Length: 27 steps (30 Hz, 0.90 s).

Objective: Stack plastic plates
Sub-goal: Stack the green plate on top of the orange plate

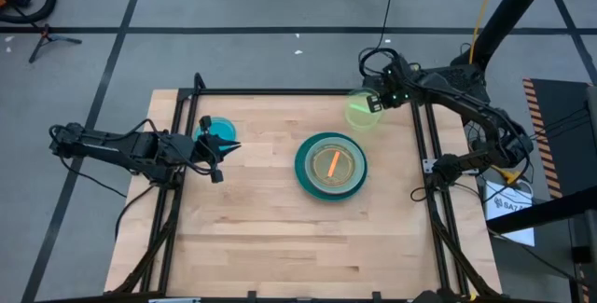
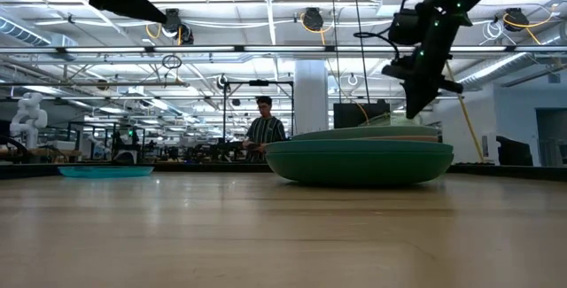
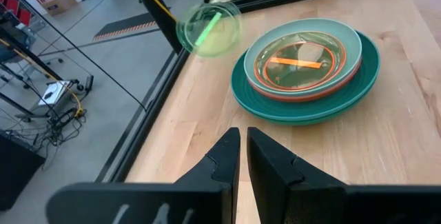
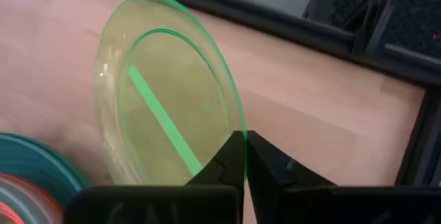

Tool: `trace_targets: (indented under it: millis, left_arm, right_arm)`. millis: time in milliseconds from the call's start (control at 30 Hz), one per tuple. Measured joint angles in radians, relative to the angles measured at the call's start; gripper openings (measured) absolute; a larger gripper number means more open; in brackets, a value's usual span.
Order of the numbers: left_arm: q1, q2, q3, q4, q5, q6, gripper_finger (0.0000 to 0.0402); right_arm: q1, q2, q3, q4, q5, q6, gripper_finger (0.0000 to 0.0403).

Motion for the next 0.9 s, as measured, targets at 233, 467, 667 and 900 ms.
trace_targets:
  millis: [233,467,667,900]
  left_arm:
    - [0.0,0.0,0.0,0.0,0.0,0.002,0.0035]
    - [0.0,0.0,0.0,0.0,0.0,0.002,0.0035]
    - [0.0,0.0,0.0,0.001,0.0,0.002,0.0035]
    - [0.0,0.0,0.0,0.001,0.0,0.001,0.0035]
  right_arm:
    - [0.01,-0.006,0.05,-0.02,-0.117,0.002,0.0002]
    - [0.08,-0.044,0.057,-0.011,-0.292,0.045,0.0002]
    - [0.24,-0.046,0.057,-0.017,-0.359,0.079,0.0002]
    - [0.419,-0.046,0.057,-0.016,-0.254,0.164,0.0002]
